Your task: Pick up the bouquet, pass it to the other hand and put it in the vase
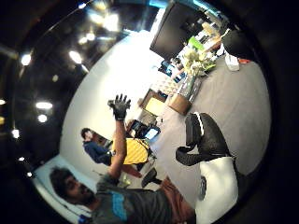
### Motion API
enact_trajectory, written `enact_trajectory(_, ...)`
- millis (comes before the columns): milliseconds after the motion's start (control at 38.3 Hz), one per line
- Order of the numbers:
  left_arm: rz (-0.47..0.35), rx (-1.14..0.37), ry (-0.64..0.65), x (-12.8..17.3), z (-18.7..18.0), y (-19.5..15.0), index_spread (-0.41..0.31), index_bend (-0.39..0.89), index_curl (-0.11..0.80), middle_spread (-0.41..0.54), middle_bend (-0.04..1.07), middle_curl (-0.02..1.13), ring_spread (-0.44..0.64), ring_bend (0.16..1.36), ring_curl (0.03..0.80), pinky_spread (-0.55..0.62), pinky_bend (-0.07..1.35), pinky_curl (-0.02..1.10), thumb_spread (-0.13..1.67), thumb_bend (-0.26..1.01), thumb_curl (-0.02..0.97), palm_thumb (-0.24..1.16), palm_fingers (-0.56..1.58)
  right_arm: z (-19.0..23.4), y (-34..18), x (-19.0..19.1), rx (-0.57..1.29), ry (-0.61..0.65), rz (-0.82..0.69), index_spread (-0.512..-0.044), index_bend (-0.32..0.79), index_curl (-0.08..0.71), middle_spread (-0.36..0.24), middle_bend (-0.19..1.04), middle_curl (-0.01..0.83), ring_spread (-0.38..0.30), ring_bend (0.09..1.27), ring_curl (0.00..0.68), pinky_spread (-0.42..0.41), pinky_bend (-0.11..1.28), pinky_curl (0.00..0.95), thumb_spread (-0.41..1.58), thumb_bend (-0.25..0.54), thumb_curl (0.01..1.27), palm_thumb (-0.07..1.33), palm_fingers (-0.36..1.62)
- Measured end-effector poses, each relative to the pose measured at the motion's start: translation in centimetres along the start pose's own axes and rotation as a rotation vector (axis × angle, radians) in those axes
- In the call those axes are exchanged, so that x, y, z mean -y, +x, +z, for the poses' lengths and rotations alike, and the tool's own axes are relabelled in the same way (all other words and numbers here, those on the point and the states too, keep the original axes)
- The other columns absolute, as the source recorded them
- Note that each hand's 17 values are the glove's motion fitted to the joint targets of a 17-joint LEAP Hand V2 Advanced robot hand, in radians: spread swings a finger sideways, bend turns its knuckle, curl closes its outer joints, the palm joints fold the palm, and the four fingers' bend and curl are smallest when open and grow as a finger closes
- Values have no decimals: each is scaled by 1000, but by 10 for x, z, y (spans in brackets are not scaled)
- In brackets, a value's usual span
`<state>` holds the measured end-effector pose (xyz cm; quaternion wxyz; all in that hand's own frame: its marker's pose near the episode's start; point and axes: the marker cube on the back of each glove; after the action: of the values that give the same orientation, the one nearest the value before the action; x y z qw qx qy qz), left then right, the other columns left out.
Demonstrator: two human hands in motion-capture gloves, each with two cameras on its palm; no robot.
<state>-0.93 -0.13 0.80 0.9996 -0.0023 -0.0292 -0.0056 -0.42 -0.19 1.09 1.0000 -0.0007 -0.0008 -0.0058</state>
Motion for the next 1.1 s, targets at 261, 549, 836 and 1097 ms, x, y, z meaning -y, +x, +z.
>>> enact_trajectory(261,-47,747,-42,26,89,-74,-17,154,59,162,265,113,303,581,161,390,564,191,659,65,156,326,241,87,-29,16,122,3,-4,-244,211,224,-29,265,192,93,293,187,299,446,215,777,356,209,659,718)
enact_trajectory(549,-170,908,-186,29,191,-85,-130,246,209,-61,318,227,89,605,221,379,356,187,811,-19,216,355,589,143,-72,24,333,-44,-27,-276,120,248,-27,292,281,38,387,269,310,392,254,1041,273,269,629,814)
enact_trajectory(836,-703,915,-442,34,220,-116,47,-47,87,101,225,274,199,729,292,369,624,317,817,-44,248,278,237,174,-29,23,184,-57,19,-275,96,236,-8,311,340,47,418,320,301,402,298,1192,201,305,595,775)
enact_trajectory(1097,-698,798,-385,32,200,-132,160,-84,-30,199,343,309,127,966,342,211,830,382,799,-24,303,356,409,189,-50,21,113,-143,-47,-270,112,239,-2,316,374,58,403,336,299,398,324,1250,169,336,625,760)
